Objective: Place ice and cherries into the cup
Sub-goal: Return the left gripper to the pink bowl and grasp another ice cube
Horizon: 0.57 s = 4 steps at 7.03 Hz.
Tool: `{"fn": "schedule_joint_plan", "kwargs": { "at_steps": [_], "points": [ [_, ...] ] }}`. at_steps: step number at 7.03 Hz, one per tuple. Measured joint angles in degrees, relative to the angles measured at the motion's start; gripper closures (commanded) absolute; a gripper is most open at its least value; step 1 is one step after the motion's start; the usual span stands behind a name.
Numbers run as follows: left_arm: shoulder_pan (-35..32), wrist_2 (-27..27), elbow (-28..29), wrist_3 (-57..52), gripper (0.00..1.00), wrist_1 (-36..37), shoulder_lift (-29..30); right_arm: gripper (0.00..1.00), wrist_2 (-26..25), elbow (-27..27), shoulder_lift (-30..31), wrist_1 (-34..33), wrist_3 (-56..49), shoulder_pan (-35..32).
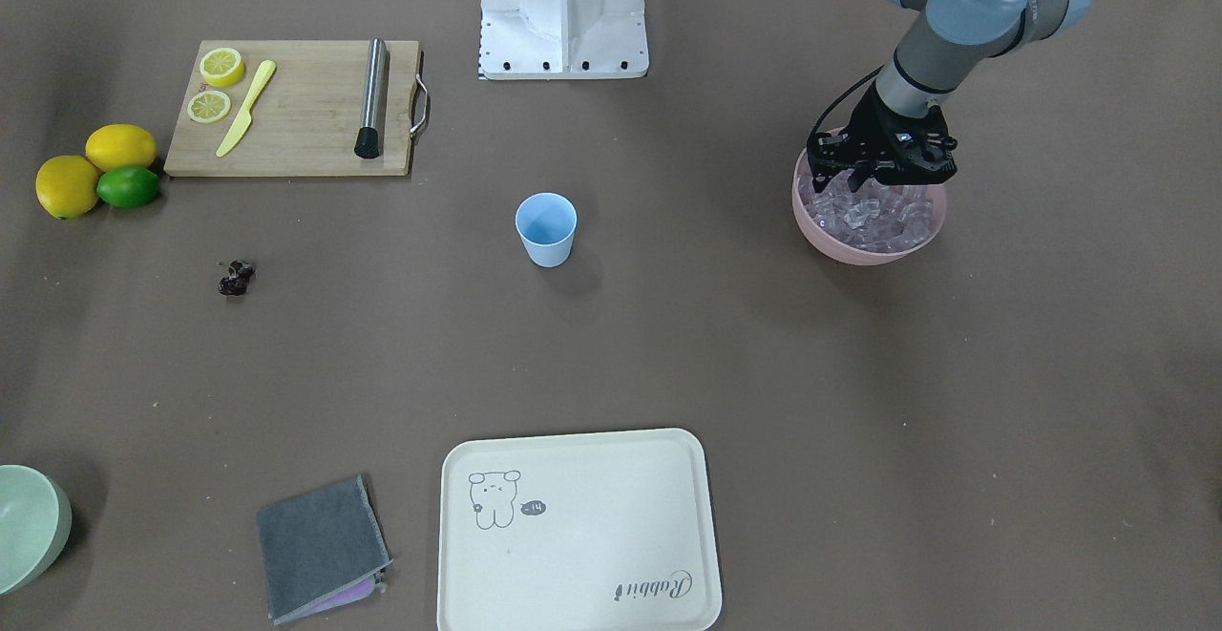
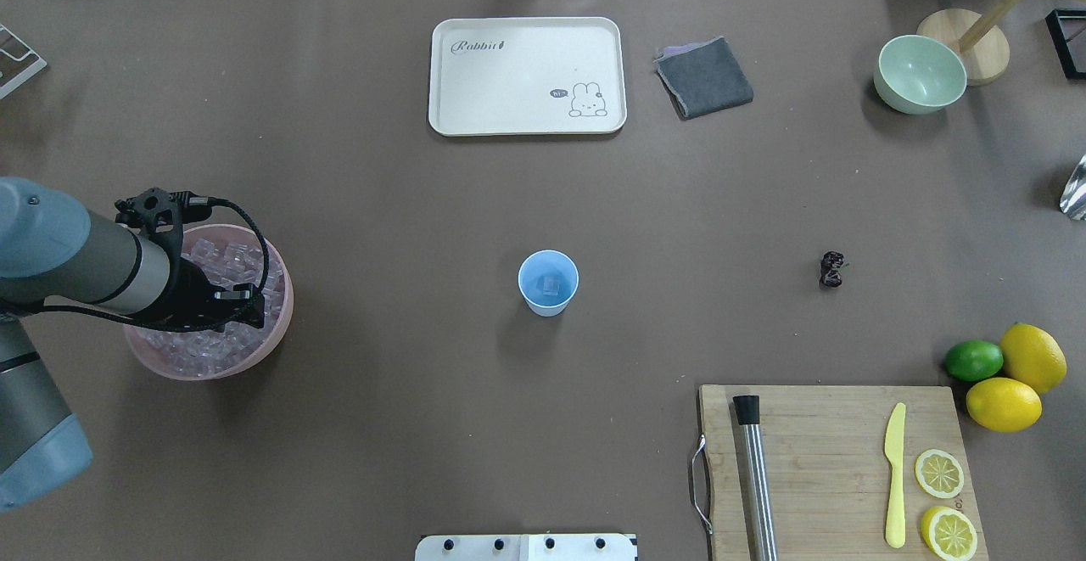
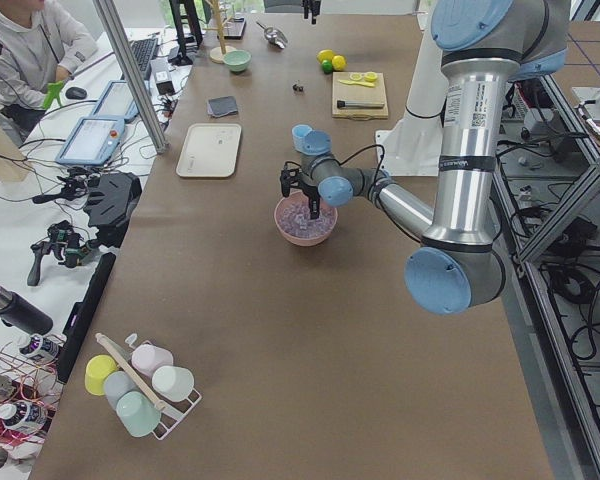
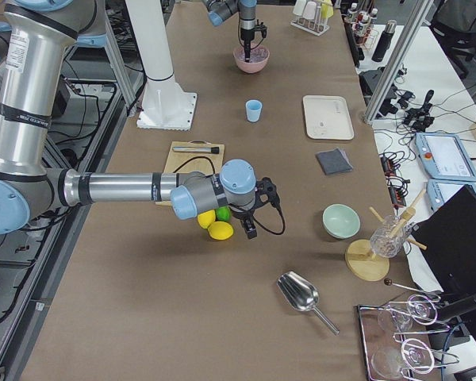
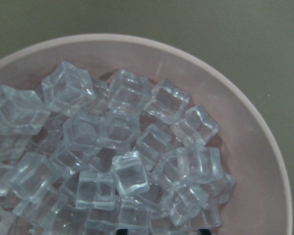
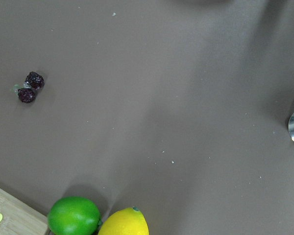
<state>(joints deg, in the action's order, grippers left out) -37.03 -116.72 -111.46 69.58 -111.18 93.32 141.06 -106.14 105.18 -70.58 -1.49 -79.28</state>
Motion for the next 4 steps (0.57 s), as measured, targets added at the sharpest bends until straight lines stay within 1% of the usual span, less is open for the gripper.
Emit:
{"fn": "schedule_joint_plan", "kwargs": {
  "at_steps": [3, 4],
  "points": [
    [0.98, 0.07, 0.40, 1.70, 0.56, -0.08, 0.16, 0.01, 0.00, -0.02, 0.03, 0.02, 0.27, 0.00],
    [1.13, 0.07, 0.38, 1.93, 0.96, -0.06, 0.14, 0.01, 0.00, -0.02, 0.03, 0.06, 0.83, 0.00]
  ]
}}
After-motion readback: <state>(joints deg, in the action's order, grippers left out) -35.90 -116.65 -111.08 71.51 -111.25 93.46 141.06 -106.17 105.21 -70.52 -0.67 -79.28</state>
